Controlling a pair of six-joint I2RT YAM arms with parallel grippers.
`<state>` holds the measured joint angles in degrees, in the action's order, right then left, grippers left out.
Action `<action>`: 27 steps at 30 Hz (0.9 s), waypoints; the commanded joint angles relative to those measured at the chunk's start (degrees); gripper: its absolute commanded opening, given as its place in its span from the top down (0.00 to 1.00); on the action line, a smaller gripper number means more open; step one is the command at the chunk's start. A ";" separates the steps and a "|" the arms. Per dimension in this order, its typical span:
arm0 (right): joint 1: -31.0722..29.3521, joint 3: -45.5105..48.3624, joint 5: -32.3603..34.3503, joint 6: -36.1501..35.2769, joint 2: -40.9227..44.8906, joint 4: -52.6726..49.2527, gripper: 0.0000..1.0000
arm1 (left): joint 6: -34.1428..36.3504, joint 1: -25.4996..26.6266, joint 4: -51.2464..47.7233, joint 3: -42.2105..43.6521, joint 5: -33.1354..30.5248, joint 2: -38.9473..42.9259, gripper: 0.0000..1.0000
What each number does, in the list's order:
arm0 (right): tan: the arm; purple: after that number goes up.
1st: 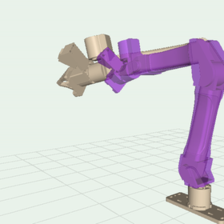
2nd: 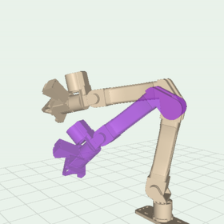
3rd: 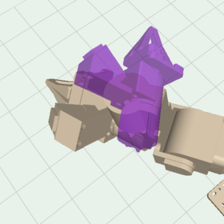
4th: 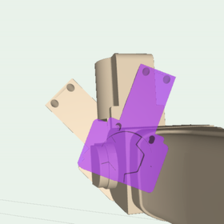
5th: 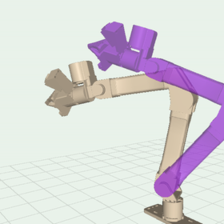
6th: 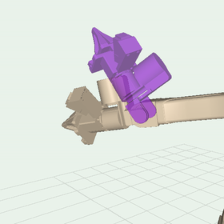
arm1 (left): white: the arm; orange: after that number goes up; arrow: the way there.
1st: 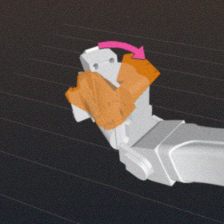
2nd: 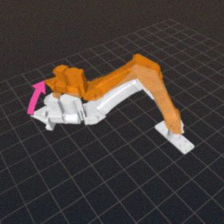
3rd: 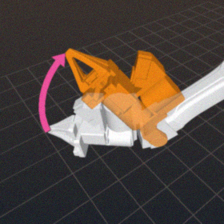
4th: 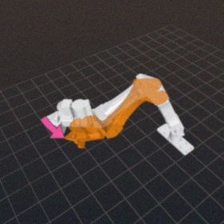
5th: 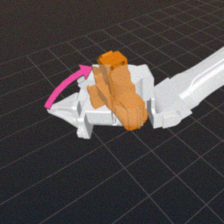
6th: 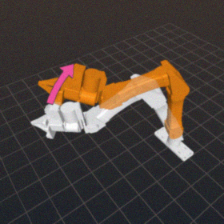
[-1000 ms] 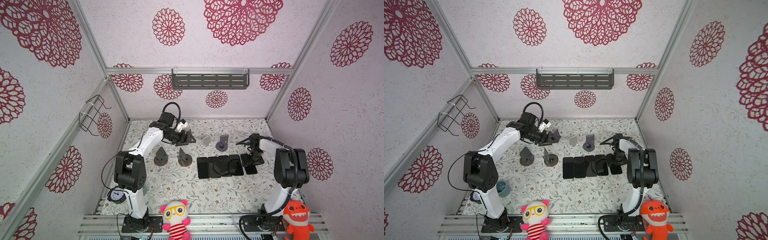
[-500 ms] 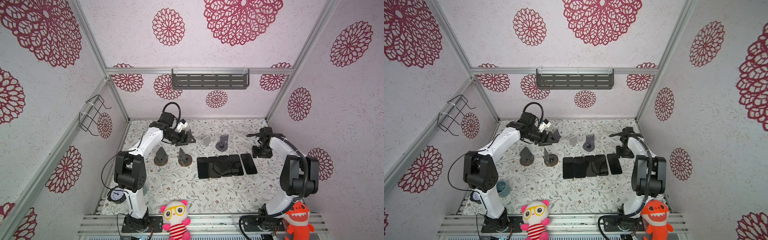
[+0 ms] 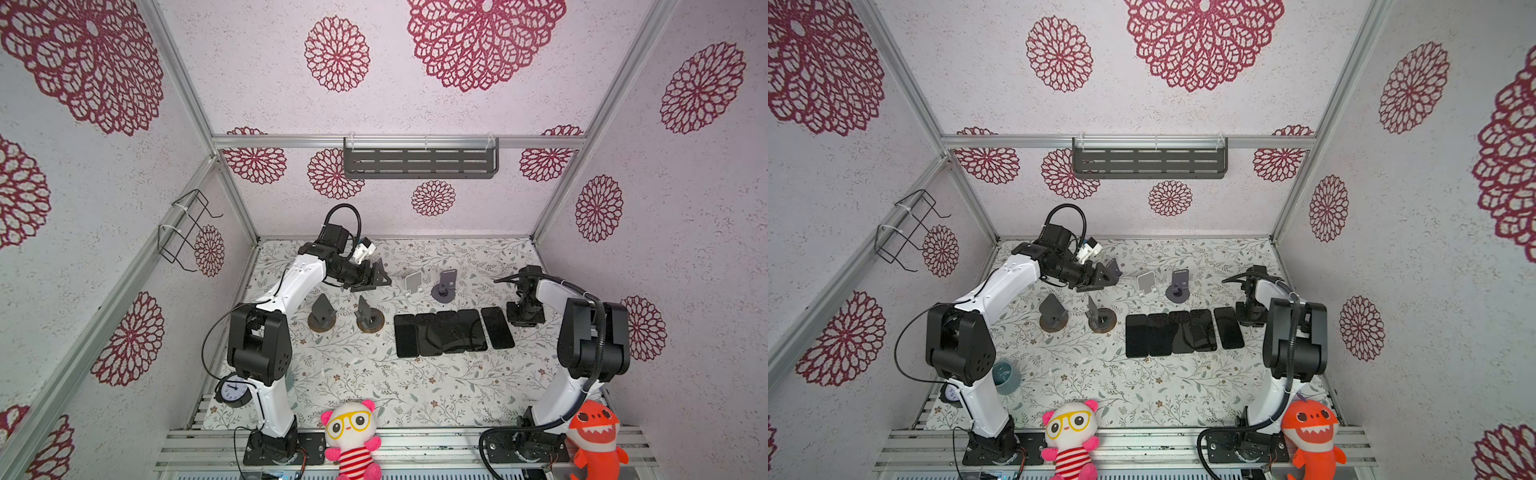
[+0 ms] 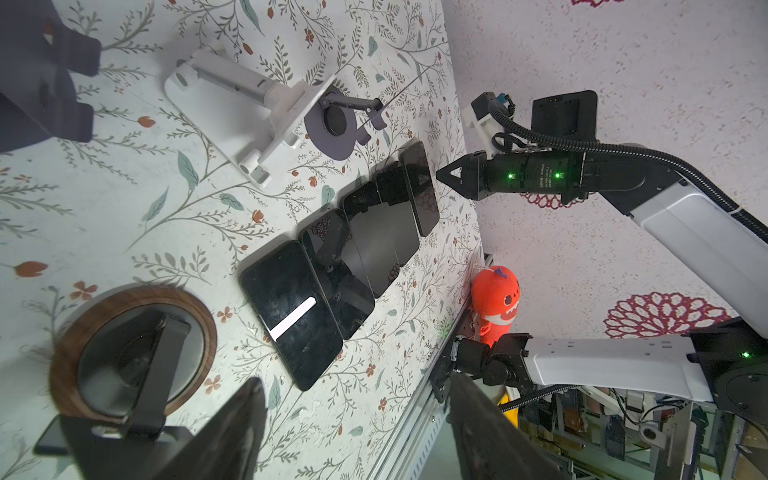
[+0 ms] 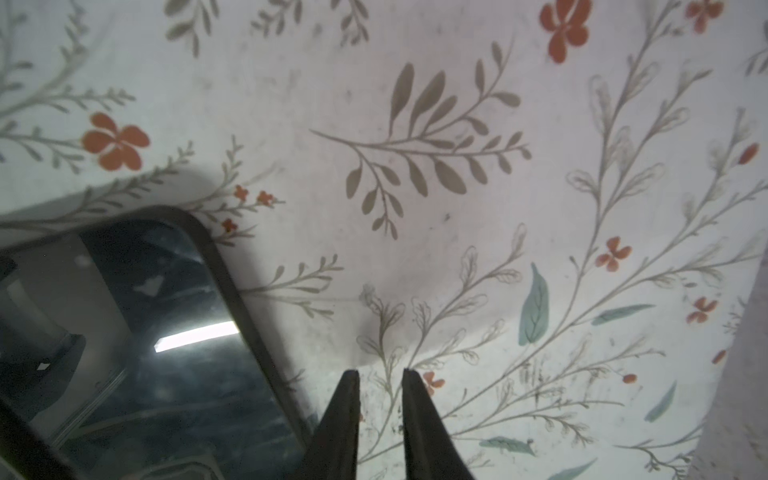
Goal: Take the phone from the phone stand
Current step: 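Lower the phone flat at the row's end and open the right gripper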
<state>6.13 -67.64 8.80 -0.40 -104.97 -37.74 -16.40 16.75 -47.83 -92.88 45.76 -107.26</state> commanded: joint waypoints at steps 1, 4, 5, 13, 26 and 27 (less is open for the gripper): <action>-0.89 0.11 0.26 0.74 -0.33 0.68 0.76 | 1.38 -0.18 -0.42 -0.70 0.13 1.73 0.27; -1.38 0.70 -0.90 0.86 0.07 1.35 0.76 | 1.46 -0.20 -0.51 -0.67 0.05 1.73 0.27; -1.55 0.79 -1.41 0.86 0.01 1.35 0.76 | 1.48 -0.15 -0.51 -0.72 0.03 1.74 0.27; -2.44 2.49 -2.96 1.47 0.63 1.78 0.75 | 1.38 -0.23 -0.73 -0.82 -0.10 1.68 0.27; -4.53 4.88 -4.87 2.75 3.19 1.88 0.74 | 1.46 -0.23 -0.86 -0.99 -0.41 1.76 0.27; -4.60 5.01 -5.01 2.87 3.34 1.96 0.74 | 1.46 -0.27 -0.86 -0.88 -0.45 1.74 0.27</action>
<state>2.17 -63.81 6.83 0.69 -103.22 -34.02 -16.21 16.75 -48.69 -92.88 45.54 -107.26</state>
